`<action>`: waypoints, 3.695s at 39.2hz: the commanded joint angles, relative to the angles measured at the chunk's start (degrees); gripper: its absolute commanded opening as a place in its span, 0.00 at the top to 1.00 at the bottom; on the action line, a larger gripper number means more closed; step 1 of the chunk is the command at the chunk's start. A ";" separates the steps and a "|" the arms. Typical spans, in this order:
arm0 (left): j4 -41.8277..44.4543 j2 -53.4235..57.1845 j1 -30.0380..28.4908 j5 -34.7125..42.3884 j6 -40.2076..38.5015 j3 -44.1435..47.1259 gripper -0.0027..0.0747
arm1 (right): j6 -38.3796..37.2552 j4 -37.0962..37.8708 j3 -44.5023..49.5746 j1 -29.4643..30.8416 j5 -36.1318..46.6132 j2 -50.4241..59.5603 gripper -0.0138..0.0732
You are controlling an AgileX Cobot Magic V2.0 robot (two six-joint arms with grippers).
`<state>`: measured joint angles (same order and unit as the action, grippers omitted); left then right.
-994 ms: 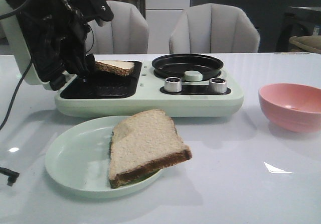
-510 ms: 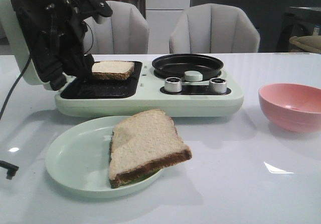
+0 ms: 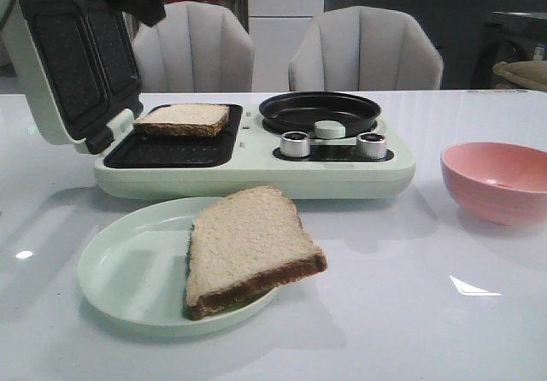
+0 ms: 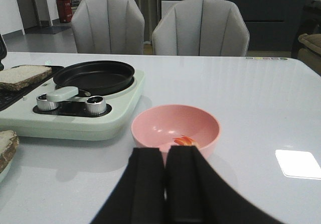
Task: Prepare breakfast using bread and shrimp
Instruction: 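Withdraw the left gripper upward away from the sandwich maker, then reach the right gripper to the remaining bread slice and grasp it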
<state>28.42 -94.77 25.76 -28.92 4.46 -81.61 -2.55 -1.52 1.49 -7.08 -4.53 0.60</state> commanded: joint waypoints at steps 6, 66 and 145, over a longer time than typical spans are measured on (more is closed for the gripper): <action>-0.07 9.38 0.32 -4.52 -6.25 -0.83 0.28 | 0.19 0.35 -0.90 0.35 5.33 1.21 0.66; -28.01 82.41 -12.09 11.06 -8.33 56.83 0.28 | 0.19 0.35 -0.90 0.35 5.33 1.21 0.66; -28.01 93.58 -11.40 10.02 -8.33 61.05 0.28 | 0.58 -21.98 -40.32 -6.23 -20.09 -59.02 0.28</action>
<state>0.91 -0.56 13.97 -23.07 -3.26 -19.09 -2.55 -19.08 -34.68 -12.09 -26.11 -54.00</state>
